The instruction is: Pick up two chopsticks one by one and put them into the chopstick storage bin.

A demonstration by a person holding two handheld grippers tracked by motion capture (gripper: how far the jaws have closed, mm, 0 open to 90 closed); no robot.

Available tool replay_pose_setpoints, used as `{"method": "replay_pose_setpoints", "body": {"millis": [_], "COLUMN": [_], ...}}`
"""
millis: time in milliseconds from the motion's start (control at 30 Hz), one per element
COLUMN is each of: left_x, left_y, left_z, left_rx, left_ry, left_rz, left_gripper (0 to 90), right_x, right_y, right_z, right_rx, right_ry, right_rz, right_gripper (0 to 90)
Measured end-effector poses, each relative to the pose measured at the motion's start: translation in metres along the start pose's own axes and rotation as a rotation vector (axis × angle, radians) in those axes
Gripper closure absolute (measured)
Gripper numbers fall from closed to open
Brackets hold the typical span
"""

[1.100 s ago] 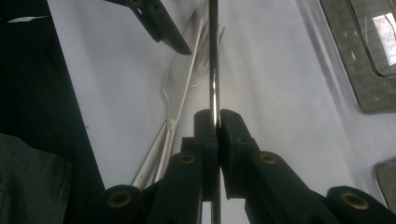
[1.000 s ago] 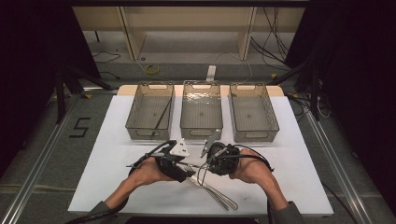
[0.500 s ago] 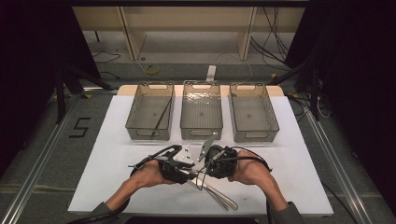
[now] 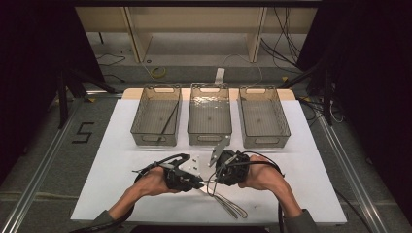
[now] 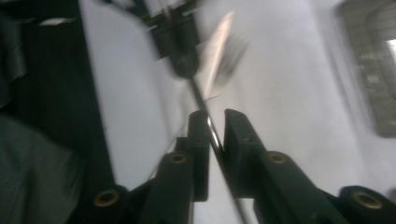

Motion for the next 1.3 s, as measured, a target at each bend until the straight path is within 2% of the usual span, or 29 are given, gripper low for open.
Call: {"method": "replay_pose_setpoints", "body": {"millis": [33, 100, 133, 167, 300, 333, 367, 467, 567, 667, 800, 1067, 1167, 1300], "left_x": [0.000, 0.004, 0.005, 0.007, 0.013, 0.014, 0.015, 0.019, 0.023, 0.026, 0.031, 0.038, 0.042, 0.047], "left_y": [0.000, -0.004, -0.006, -0.007, -0.013, -0.014, -0.015, -0.020, -0.024, -0.030, -0.035, -0.050, -0.054, -0.059], "left_z": [0.000, 0.001, 0.001, 0.002, 0.003, 0.004, 0.004, 0.004, 0.006, 0.007, 0.009, 0.013, 0.016, 0.019], "left_rx": [0.005, -0.004, -0.009, -0.006, -0.007, -0.007, -0.011, -0.011, -0.013, -0.018, -0.023, -0.057, -0.061, -0.073], "left_ry": [-0.001, -0.026, -0.034, -0.043, -0.078, -0.082, -0.103, -0.130, -0.160, -0.186, -0.218, -0.287, -0.308, -0.345], "left_rz": [-0.001, -0.002, -0.012, -0.026, -0.080, -0.090, -0.104, -0.140, -0.171, -0.193, -0.232, -0.296, -0.312, -0.342], "left_gripper": [83.5, 83.6, 83.6, 83.6, 83.7, 83.7, 83.6, 83.6, 83.6, 83.6, 83.6, 83.6, 83.6, 83.6], "right_x": [-0.002, -0.006, -0.007, -0.008, -0.011, -0.012, -0.013, -0.017, -0.020, -0.020, -0.021, -0.019, -0.018, -0.016], "right_y": [-0.001, -0.003, -0.006, -0.007, -0.012, -0.013, -0.014, -0.018, -0.024, -0.031, -0.036, -0.036, -0.032, -0.027], "right_z": [0.000, 0.002, 0.002, 0.002, 0.003, 0.004, 0.004, 0.007, 0.011, 0.014, 0.022, 0.042, 0.050, 0.059], "right_rx": [-0.012, -0.039, -0.052, -0.073, -0.166, -0.181, -0.194, -0.245, -0.329, -0.383, -0.447, -0.561, -0.582, -0.600], "right_ry": [0.009, 0.020, 0.048, 0.050, 0.108, 0.114, 0.114, 0.137, 0.165, 0.185, 0.222, 0.293, 0.319, 0.329], "right_rz": [0.004, 0.009, 0.025, 0.033, 0.055, 0.068, 0.079, 0.119, 0.149, 0.202, 0.243, 0.285, 0.293, 0.300], "right_gripper": [78.9, 66.6, 59.8, 55.1, 45.1, 42.7, 40.8, 38.9, 37.3, 35.0, 32.8, 31.2, 29.2, 28.3]}}
Point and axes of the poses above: each handheld gripper's, and its own axes: y roughly forward along the jaws, z roughly out of its underside, x roughly to its left, the point moved 1 cm from there along y, roughly forward along the jaws, and after that the axes turned 10 degrees about -x, right-handed, at the moved point
